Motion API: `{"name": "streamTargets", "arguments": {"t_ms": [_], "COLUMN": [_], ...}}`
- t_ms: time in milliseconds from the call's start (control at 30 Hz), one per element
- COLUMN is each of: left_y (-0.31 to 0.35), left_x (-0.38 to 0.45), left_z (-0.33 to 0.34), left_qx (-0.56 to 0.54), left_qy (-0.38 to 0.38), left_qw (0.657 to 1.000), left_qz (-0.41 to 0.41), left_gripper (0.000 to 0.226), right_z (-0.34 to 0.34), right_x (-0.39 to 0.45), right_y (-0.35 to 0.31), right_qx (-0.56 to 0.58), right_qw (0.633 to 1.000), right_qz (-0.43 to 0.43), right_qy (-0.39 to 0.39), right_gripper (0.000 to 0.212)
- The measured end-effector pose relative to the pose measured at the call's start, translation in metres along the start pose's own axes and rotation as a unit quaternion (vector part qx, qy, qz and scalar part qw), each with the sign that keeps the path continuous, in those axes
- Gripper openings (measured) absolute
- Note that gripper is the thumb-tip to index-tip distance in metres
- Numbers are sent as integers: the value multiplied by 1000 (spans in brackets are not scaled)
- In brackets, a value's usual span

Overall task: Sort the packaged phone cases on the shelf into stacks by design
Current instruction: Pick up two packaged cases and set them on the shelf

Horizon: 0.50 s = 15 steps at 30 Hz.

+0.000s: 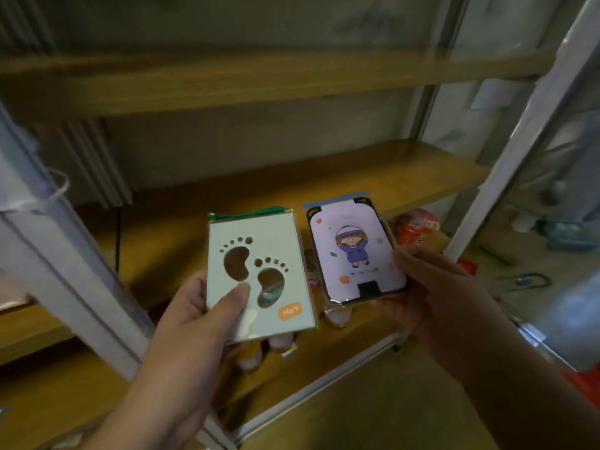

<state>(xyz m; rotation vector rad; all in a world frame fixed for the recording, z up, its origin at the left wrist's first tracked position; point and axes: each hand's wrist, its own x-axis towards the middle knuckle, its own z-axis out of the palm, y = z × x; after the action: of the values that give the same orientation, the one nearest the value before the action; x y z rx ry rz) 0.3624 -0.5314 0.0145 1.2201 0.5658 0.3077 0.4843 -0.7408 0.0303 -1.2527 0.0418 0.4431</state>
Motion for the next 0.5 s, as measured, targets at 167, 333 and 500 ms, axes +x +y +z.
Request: {"name": "streamTargets", "arguments": {"t_ms": [167,333,500], "left_y": [4,0,-3], "left_x": [83,152,215], "left_z": [63,95,109], "left_qx": [8,93,238], "left_qy": [-16,33,102], "left_qw": [999,995,965], "left_qz": [-33,-5,41], "left_gripper": [30,34,40], "right_z": [-33,-56,-76], "right_x": [66,124,173], "right_y": [-26,-39,-53], "right_qx": [7,11,-48], "right_qw": [999,1000,997], "right_qz": [4,2,-8], "right_qy": [45,20,-57], "right_gripper": [15,31,46]}}
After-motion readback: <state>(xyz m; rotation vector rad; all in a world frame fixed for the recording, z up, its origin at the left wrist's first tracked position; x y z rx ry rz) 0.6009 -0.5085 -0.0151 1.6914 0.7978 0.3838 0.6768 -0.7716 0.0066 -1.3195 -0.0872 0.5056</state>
